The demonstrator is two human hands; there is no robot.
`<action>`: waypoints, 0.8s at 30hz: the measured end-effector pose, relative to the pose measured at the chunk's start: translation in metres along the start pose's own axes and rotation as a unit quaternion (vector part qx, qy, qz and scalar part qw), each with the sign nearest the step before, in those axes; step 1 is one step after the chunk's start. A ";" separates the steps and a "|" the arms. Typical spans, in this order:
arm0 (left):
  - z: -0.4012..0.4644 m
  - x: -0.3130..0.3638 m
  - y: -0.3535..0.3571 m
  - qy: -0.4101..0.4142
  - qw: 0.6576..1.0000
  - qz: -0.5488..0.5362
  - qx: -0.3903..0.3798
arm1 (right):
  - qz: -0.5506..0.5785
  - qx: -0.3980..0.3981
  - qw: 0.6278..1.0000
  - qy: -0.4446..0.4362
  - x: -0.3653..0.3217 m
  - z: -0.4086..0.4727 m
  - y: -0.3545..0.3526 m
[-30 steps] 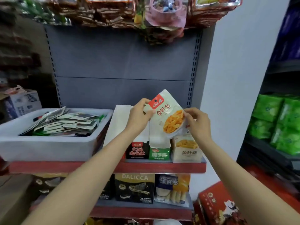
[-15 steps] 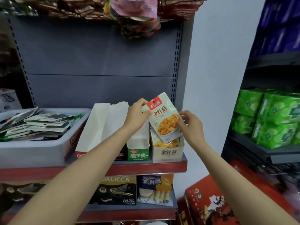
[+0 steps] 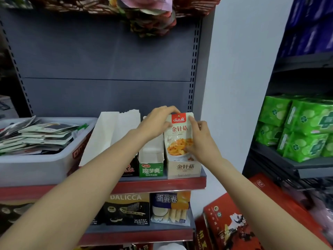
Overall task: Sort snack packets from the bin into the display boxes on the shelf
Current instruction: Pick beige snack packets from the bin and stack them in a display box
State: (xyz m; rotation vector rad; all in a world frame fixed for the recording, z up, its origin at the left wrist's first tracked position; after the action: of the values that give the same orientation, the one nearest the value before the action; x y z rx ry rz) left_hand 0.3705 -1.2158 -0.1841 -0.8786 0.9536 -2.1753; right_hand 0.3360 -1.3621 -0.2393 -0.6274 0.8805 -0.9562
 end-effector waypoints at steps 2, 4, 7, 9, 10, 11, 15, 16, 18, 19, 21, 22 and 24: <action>-0.003 0.000 0.009 0.003 0.999 0.037 -0.018 | -0.023 0.009 1.000 -0.006 -0.002 -0.001 0.003; -0.008 -0.001 0.017 0.008 0.997 0.077 -0.023 | -0.033 0.017 0.999 -0.007 -0.004 -0.002 0.005; -0.015 -0.004 0.014 0.001 0.997 0.077 0.025 | -0.014 0.019 1.000 -0.020 -0.012 -0.003 0.005; -0.023 -0.007 0.005 0.000 0.995 0.063 0.071 | -0.010 0.042 0.998 -0.052 -0.022 -0.003 0.005; -0.029 -0.009 -0.001 0.000 0.995 0.057 0.087 | -0.013 0.054 0.996 -0.070 -0.028 -0.002 0.005; -0.037 -0.014 -0.007 0.000 0.994 0.052 0.097 | -0.012 0.061 0.995 -0.084 -0.036 -0.001 0.005; -0.076 -0.051 -0.039 -0.032 0.989 0.029 0.144 | 0.074 0.015 0.993 -0.095 -0.079 0.009 0.020; -0.087 -0.064 -0.050 -0.047 0.986 0.027 0.160 | 0.100 0.006 0.990 -0.102 -0.093 0.012 0.026; -0.106 -0.092 -0.074 -0.079 0.978 0.034 0.192 | 0.137 -0.001 0.983 -0.119 -0.124 0.018 0.040; -0.115 -0.107 -0.087 -0.097 0.973 0.043 0.206 | 0.152 -0.005 0.980 -0.127 -0.140 0.022 0.048; -0.130 -0.140 -0.115 -0.143 0.961 0.070 0.226 | 0.176 -0.016 0.974 -0.142 -0.173 0.030 0.066; -0.137 -0.156 -0.129 -0.168 0.955 0.082 0.229 | 0.186 -0.025 0.971 -0.151 -0.190 0.034 0.076; -0.152 -0.190 -0.155 -0.218 0.944 0.103 0.226 | 0.194 -0.047 0.965 -0.170 -0.224 0.043 0.096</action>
State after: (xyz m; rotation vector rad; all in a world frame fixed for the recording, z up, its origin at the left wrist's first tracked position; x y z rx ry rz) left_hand 0.3302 -0.9311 -0.2034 -0.9254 0.2937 -1.8022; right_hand 0.3485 -1.1160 -0.2128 -0.6469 0.7083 -0.4382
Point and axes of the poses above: each hand's wrist, its own z-axis towards the middle knuckle, its own y-axis out of the palm, x = y × z, the point moved 4 cm from there along z, towards the middle knuckle, and after that the axes turned 1 degree about x, right-handed, at the moved point
